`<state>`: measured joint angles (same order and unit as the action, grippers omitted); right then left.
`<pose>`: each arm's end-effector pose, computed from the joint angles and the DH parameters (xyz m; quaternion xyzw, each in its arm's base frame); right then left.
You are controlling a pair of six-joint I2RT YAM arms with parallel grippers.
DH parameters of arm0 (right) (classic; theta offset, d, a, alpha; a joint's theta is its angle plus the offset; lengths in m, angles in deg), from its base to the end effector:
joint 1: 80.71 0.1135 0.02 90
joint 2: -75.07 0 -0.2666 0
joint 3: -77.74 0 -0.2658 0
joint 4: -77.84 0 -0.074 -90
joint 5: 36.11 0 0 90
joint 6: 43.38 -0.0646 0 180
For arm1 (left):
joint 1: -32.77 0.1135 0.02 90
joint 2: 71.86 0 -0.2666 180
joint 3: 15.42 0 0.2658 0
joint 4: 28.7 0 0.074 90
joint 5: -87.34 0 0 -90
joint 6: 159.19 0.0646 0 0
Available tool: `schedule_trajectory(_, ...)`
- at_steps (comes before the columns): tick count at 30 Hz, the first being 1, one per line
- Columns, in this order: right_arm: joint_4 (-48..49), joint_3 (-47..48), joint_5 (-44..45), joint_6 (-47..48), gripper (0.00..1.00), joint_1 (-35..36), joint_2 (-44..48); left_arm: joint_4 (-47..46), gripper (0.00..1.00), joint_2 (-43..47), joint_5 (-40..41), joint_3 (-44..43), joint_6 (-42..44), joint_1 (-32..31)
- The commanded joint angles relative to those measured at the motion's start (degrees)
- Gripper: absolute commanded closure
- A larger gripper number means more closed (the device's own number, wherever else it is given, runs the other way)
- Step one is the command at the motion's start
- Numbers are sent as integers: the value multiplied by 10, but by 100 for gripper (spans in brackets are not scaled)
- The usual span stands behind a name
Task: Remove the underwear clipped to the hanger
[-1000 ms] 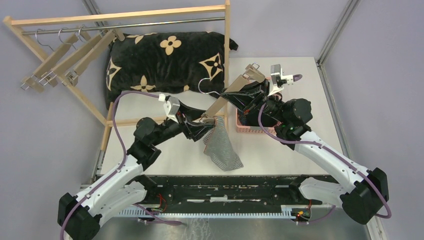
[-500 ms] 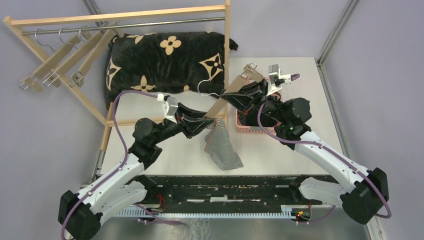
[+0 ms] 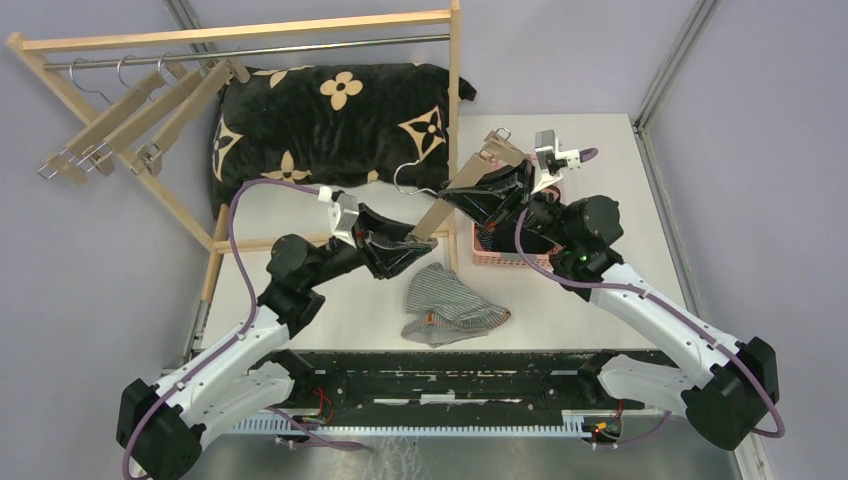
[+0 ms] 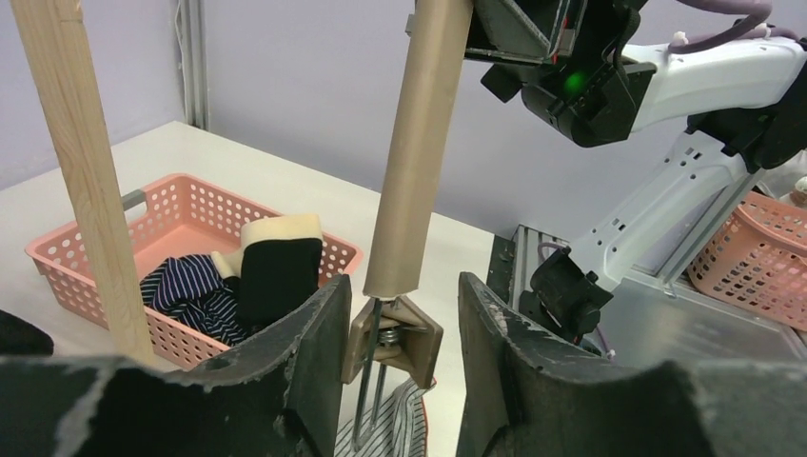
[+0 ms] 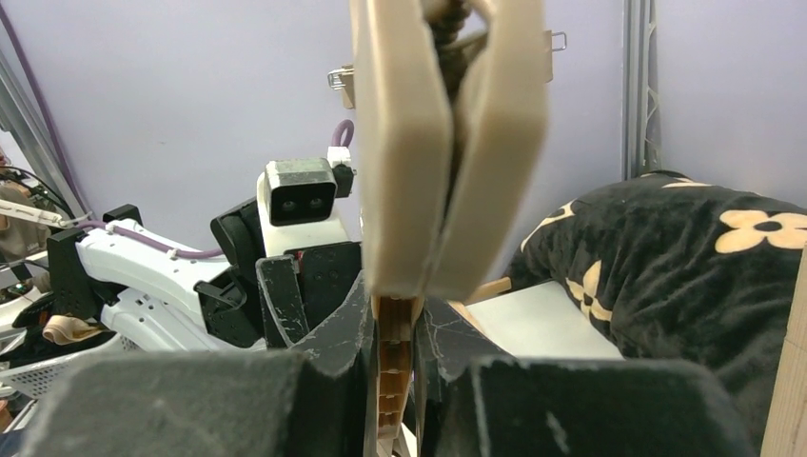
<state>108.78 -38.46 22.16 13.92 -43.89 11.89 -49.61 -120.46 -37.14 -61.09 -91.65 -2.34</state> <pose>0.2001 0.1922 0.4218 -0.2553 0.4607 0.5883 0.6136 0.1673 -0.1623 0.3392 0.3001 0.5317 -0.5247 0.5932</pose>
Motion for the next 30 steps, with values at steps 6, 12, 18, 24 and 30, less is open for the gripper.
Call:
schedule_trajectory(6,4,26,1,19,99,5,16,-9,48,-10,8,-61,8,-2)
schedule_trajectory(12,3,26,6,24,99,5,21,-21,55,-28,-6,-65,-2,-1)
schedule_trajectory(18,10,30,11,25,99,6,19,-48,57,-38,-14,-47,-21,-2)
schedule_trajectory(24,15,30,10,19,99,8,10,-78,87,-40,-16,-42,-30,-2)
schedule_trajectory(30,-13,26,21,30,99,9,13,-66,97,-19,-6,-47,-44,-2)
